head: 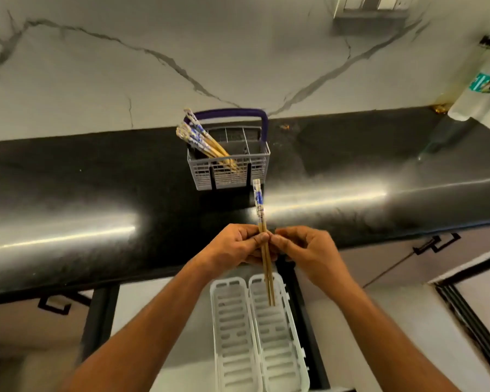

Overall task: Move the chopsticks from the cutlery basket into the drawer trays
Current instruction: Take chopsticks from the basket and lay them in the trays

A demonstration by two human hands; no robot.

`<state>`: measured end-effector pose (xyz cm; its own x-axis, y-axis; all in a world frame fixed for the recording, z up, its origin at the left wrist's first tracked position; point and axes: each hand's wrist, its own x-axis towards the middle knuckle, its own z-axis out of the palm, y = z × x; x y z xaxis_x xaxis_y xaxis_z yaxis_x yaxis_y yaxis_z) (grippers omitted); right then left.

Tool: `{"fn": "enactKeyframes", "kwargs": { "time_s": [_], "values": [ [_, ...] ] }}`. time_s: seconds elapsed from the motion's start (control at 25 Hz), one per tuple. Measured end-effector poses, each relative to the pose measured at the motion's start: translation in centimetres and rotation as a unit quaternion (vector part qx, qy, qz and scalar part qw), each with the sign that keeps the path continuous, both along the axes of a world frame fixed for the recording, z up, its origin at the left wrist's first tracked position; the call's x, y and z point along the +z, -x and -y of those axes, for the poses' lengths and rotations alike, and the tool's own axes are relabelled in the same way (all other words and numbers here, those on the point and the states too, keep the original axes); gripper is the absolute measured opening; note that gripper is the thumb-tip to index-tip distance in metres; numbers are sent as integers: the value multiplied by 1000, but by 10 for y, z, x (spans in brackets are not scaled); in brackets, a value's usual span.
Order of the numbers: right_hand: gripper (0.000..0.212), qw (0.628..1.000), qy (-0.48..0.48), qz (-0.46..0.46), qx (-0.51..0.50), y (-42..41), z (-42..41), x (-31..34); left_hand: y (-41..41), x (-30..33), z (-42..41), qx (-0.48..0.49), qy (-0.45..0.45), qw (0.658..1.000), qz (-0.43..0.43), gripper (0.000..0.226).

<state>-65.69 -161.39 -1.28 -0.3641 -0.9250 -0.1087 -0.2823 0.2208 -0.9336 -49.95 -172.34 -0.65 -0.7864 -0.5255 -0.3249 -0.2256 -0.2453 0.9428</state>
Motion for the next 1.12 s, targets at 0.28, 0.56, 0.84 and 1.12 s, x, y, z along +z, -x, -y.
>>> {"fn": "enactKeyframes", "kwargs": {
  "time_s": [0.28,0.56,0.84,1.12],
  "values": [
    [15,980,-191,55,-9,-31,-75,-102,-5,-101,-62,43,-64,996,44,19],
    [20,973,-211,90,-13,-40,-78,-140,-5,-143,-73,42,-93,993,65,19],
    [8,944,-315,93,1,-49,-85,-178,-20,-171,-74,9,-82,977,197,26],
    [19,902,-432,-17,-3,-64,-58,-208,-54,-164,-44,219,-170,944,181,25]
  ]
}}
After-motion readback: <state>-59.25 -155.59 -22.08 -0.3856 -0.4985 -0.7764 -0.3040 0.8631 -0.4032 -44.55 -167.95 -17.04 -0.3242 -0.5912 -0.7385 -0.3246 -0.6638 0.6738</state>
